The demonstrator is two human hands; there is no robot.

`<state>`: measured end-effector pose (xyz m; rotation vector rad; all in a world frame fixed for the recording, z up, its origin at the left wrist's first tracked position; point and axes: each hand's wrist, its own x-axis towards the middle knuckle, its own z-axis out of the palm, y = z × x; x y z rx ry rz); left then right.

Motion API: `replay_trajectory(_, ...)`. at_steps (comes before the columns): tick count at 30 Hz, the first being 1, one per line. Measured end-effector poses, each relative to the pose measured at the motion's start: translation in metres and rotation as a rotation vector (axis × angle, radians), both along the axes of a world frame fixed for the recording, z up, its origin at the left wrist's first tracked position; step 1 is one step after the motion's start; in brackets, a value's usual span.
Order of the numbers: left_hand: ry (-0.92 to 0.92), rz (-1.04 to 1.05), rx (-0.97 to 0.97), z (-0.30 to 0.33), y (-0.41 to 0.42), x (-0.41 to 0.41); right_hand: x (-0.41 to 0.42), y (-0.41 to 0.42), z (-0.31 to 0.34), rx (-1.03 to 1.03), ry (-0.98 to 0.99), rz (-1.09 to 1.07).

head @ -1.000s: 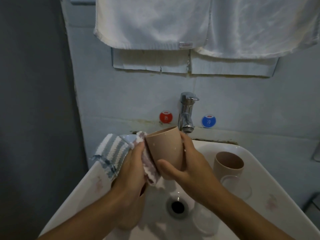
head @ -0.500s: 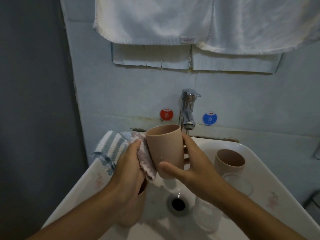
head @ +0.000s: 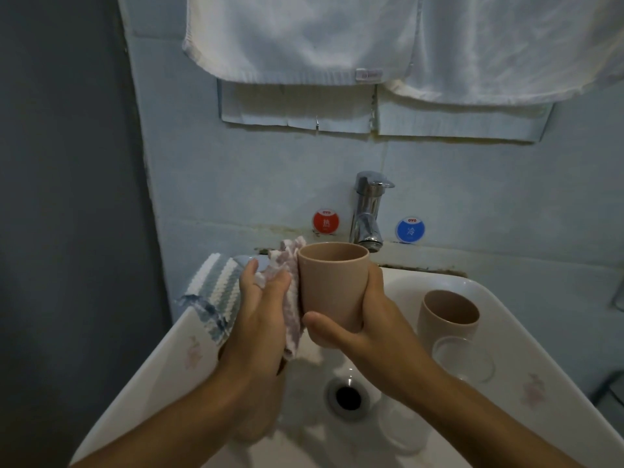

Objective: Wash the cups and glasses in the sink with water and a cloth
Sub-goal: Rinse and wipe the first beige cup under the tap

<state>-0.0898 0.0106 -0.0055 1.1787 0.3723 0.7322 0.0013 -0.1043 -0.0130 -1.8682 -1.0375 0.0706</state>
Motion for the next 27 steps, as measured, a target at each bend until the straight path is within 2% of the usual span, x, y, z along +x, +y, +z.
replay_trajectory(3,0.053,-0.027,0.105,-0.003,0.008,0.002,0.001,-0.001,0.0,0.03,-0.029,-0.02)
replay_trajectory(8,0.076,-0.135,-0.026,-0.006,0.009,0.009,0.003,-0.001,0.001,0.067,-0.083,-0.022)
replay_trajectory(11,0.056,-0.091,-0.084,-0.006,0.011,0.012,0.003,-0.005,0.006,0.037,0.126,0.208)
replay_trajectory(13,0.036,-0.097,-0.086,-0.004,0.011,0.007,0.005,-0.009,0.007,-0.011,0.194,0.261)
replay_trajectory(19,0.081,-0.174,-0.148,-0.009,0.007,0.004,0.004,-0.002,0.005,0.018,-0.037,-0.007)
replay_trajectory(22,0.067,-0.176,-0.164,-0.012,0.004,0.005,0.005,-0.004,0.003,0.003,-0.094,-0.021)
replay_trajectory(24,0.028,-0.209,-0.219,-0.016,0.007,0.007,0.005,-0.005,0.003,-0.018,-0.044,0.066)
replay_trajectory(27,0.02,-0.239,-0.342,-0.014,0.01,0.01,0.008,-0.005,0.004,0.029,0.157,0.227)
